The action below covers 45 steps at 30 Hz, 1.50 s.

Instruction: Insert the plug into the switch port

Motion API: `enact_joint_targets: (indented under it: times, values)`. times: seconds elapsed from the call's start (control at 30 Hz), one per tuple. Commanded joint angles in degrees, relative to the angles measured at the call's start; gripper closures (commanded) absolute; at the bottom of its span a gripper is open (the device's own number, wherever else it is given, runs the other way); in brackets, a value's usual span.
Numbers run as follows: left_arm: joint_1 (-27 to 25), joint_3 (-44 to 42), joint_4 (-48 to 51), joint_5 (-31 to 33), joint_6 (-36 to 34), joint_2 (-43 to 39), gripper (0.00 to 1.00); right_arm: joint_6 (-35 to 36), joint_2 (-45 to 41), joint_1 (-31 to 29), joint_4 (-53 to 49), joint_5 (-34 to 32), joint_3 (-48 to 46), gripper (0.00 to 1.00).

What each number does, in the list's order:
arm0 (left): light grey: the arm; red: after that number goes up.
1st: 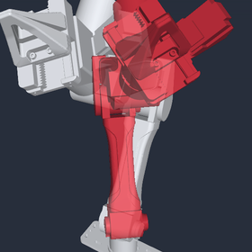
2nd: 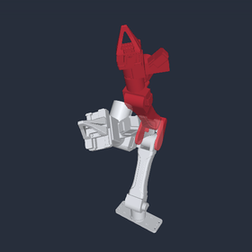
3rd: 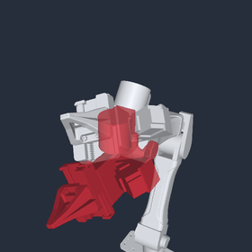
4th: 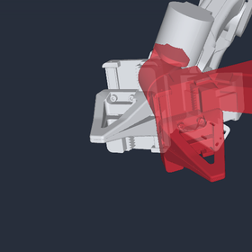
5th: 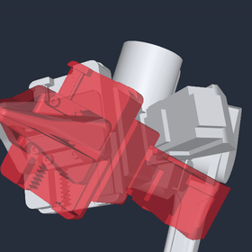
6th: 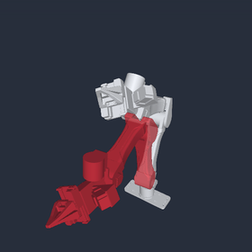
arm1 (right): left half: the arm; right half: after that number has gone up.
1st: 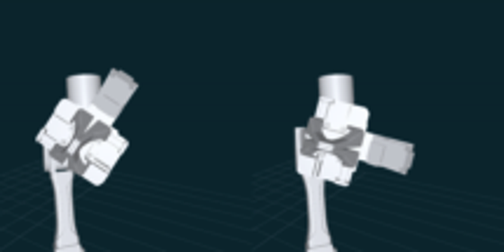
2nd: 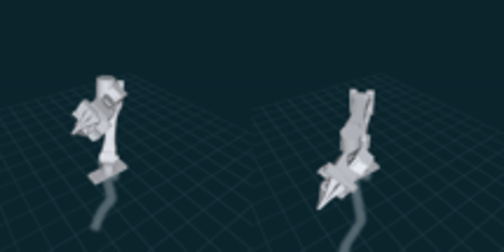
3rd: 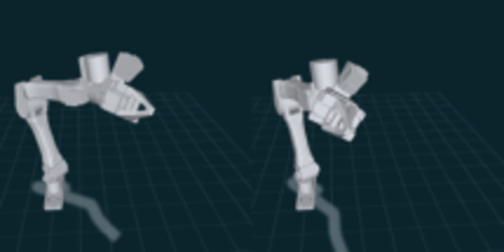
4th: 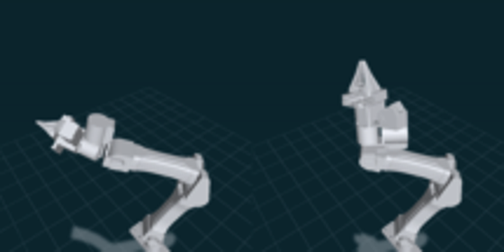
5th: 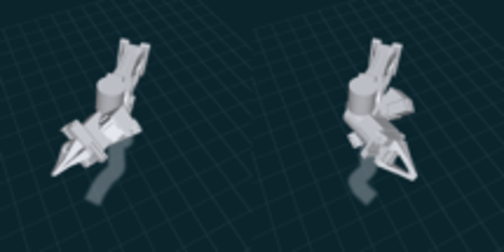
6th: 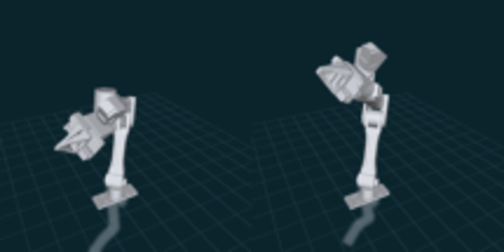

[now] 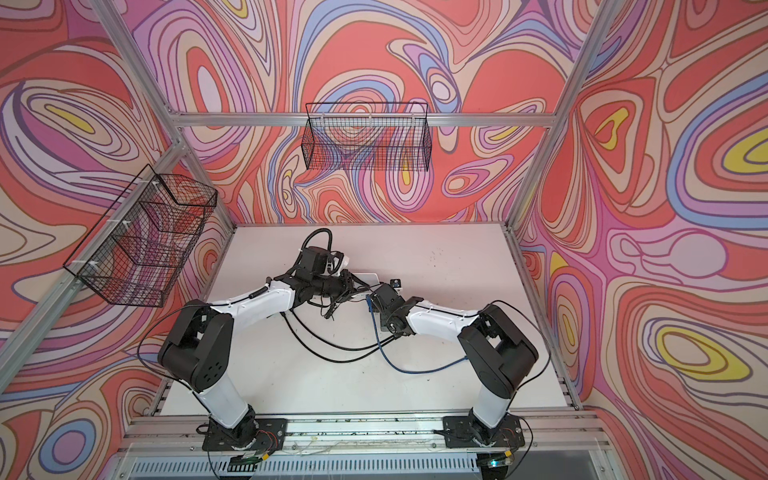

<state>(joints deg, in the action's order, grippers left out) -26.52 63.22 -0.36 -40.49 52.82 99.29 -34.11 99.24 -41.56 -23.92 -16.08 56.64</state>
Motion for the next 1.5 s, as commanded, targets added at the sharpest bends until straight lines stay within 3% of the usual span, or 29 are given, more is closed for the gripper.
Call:
enact_joint_targets:
  times: [0.0,0.27,0.43,0.73,1.1,1.47]
  values:
    - [0.1,0.0,-2.9,-0.9,0.6,-0.7,1.00,-0.3,1.9,-0.4,-0.2,0.3,0.6,0.54]
    - [-0.9,1.2,-3.9,-0.7,1.3,0.7,1.00,0.6,3.5,-0.4,-3.1,-2.1,2.5,0.69]
    - [-2.5,3.8,-5.6,-0.2,2.7,3.4,1.00,4.0,4.4,3.2,-4.9,-2.2,5.1,0.80]
    - [-5.3,13.0,-10.1,2.0,6.1,11.8,1.00,11.2,5.4,14.6,-5.1,1.5,7.4,0.82]
    - [-9.0,28.8,-18.1,5.4,13.8,29.2,1.00,17.4,8.0,28.2,-5.5,5.5,10.7,0.82]
    - [-11.6,41.2,-26.2,8.4,18.5,42.9,1.00,19.6,9.7,36.2,-5.4,9.1,12.0,0.82]
